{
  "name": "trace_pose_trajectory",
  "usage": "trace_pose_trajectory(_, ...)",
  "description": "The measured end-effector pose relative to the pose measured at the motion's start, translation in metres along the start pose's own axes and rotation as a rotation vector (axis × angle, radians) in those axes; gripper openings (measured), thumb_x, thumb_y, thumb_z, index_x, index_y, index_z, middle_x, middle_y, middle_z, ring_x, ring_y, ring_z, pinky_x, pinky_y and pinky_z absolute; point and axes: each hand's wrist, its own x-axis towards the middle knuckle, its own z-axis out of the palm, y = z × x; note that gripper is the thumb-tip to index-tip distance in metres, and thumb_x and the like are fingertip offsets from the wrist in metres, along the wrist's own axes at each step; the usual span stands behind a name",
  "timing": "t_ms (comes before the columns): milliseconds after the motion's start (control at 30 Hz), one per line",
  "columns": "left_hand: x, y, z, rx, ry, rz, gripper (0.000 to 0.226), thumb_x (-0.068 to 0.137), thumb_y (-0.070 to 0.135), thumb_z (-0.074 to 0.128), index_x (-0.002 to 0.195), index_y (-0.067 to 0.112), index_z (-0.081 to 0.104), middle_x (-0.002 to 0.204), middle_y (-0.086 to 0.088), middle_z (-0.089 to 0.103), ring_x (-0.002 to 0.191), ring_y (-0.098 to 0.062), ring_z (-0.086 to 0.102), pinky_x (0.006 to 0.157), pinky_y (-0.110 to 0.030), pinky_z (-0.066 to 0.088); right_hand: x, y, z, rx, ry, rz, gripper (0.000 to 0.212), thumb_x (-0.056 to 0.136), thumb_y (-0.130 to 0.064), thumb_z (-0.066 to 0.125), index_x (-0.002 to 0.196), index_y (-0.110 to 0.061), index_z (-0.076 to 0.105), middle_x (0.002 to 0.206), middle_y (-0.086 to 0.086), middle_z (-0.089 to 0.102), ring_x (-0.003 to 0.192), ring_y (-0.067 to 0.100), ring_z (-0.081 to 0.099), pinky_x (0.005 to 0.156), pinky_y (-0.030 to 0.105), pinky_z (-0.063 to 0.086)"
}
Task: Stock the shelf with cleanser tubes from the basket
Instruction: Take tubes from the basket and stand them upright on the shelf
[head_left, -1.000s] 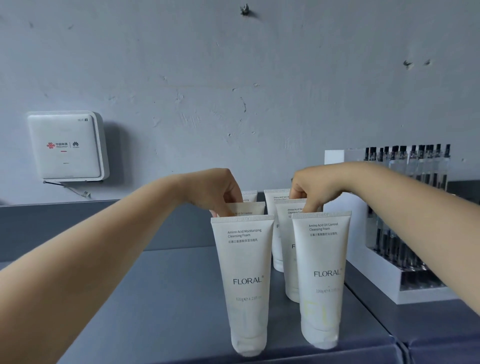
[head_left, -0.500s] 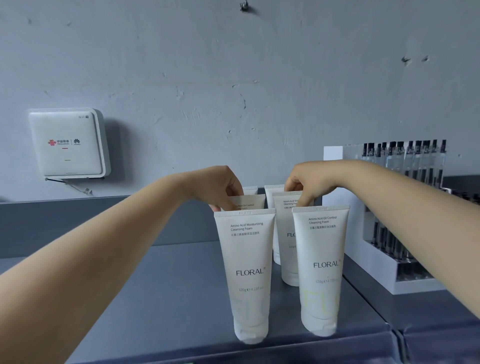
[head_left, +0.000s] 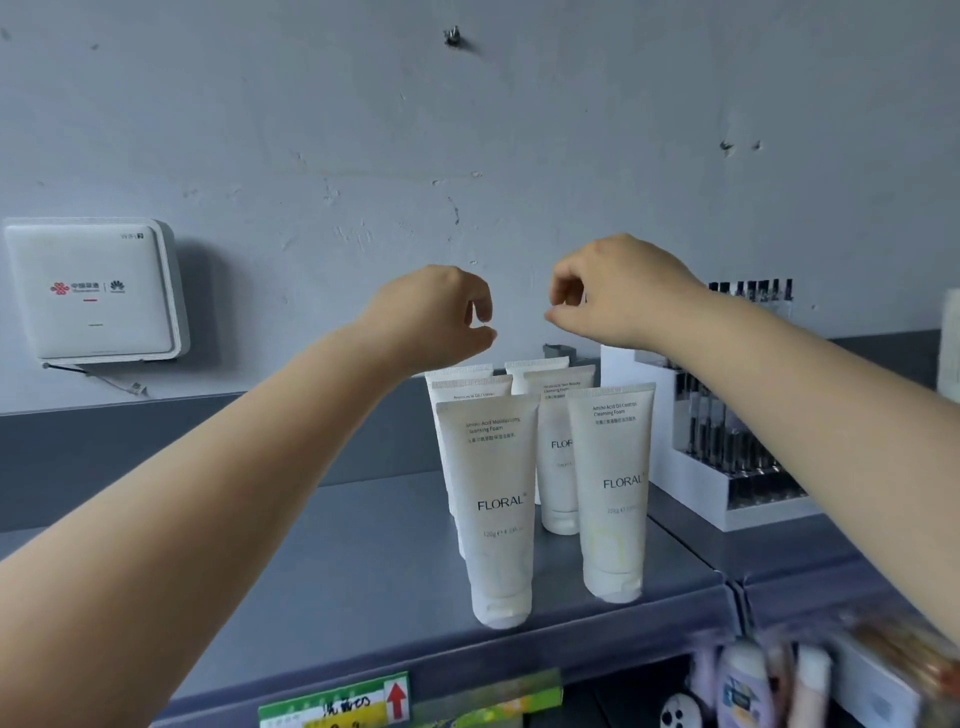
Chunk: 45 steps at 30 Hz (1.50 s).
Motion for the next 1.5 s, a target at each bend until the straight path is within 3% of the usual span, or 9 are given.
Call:
trace_pose_trajectory(133,-0.016,0.021,0.001,-0.012,0.055,0.07,0.026,0.087,0.032,0.056,0.109,0.019,0.06,0.098,0.003,0.058,0.084,-0.017,0.047,0.069,-0.027,0.038,-0.031,-0.004,-0.009,-0.103,0.069,0.034,0.016,0.085,-0.029,0.054,0.095,-0.023,0.065,0.09,-0.006,0.057,0.09,0.02,0.052,0.07,0.027,0.037)
trace_pose_trajectory(333,-0.039,0.071,0.008,0.054,0.061,0.24,0.036,0.09,0.034,0.049,0.122,0.019,0.053,0.116,0.0,0.058,0.111,-0.022,0.051,0.073,-0.027,0.034,-0.083,0.005,-0.028,-0.241,0.031,0.071,0.022,0.087,-0.031,0.051,0.101,-0.019,0.062,0.102,0.001,0.063,0.096,0.026,0.056,0.069,0.028,0.033)
trace_pose_trajectory(600,-0.048,0.152,0.021,0.106,0.049,0.382,0.039,0.091,0.036,0.045,0.124,0.017,0.05,0.118,-0.003,0.056,0.112,-0.025,0.049,0.088,-0.035,0.04,-0.162,0.055,-0.055,-0.379,-0.105,0.127,0.028,0.089,-0.038,0.047,0.103,-0.017,0.058,0.099,-0.001,0.058,0.094,0.023,0.055,0.064,0.028,0.033)
trace_pose_trajectory(800,-0.065,0.238,0.05,0.103,-0.098,0.482,0.045,0.091,0.039,0.045,0.129,0.016,0.045,0.128,-0.005,0.051,0.12,-0.028,0.045,0.096,-0.039,0.036,-0.248,0.098,-0.072,-0.414,-0.294,0.218,0.032,0.089,-0.038,0.047,0.112,-0.017,0.053,0.109,0.003,0.054,0.105,0.025,0.052,0.071,0.034,0.039)
trace_pose_trajectory(967,-0.093,0.31,0.085,0.045,-0.183,0.547,0.048,0.09,0.04,0.046,0.132,0.016,0.043,0.13,-0.005,0.049,0.121,-0.028,0.044,0.095,-0.038,0.036,-0.332,0.132,-0.083,-0.428,-0.389,0.307,0.039,0.088,-0.042,0.048,0.119,-0.018,0.05,0.115,0.003,0.053,0.113,0.026,0.05,0.082,0.037,0.043)
trace_pose_trajectory(1167,-0.144,0.39,0.144,-0.06,-0.301,0.64,0.045,0.09,0.038,0.046,0.129,0.017,0.046,0.128,-0.003,0.051,0.118,-0.026,0.046,0.093,-0.035,0.037,-0.439,0.167,-0.079,-0.353,-0.484,0.429,0.039,0.088,-0.039,0.049,0.122,-0.018,0.05,0.12,0.002,0.052,0.116,0.025,0.048,0.085,0.037,0.042)
trace_pose_trajectory(1300,-0.176,0.433,0.192,-0.115,-0.457,0.722,0.051,0.089,0.039,0.048,0.135,0.017,0.041,0.136,-0.005,0.046,0.126,-0.028,0.041,0.097,-0.04,0.039,-0.507,0.187,-0.062,-0.273,-0.589,0.579,0.041,0.087,-0.039,0.052,0.121,-0.017,0.051,0.119,0.003,0.053,0.115,0.026,0.049,0.085,0.039,0.045)
trace_pose_trajectory(1500,-0.222,0.481,0.27,-0.221,-0.645,0.798,0.044,0.086,0.037,0.05,0.128,0.02,0.049,0.123,-0.003,0.053,0.119,-0.027,0.047,0.093,-0.036,0.04,-0.601,0.208,-0.029,-0.101,-0.714,0.878,0.043,0.086,-0.037,0.057,0.124,-0.02,0.051,0.124,0.002,0.053,0.114,0.025,0.052,0.081,0.033,0.044)
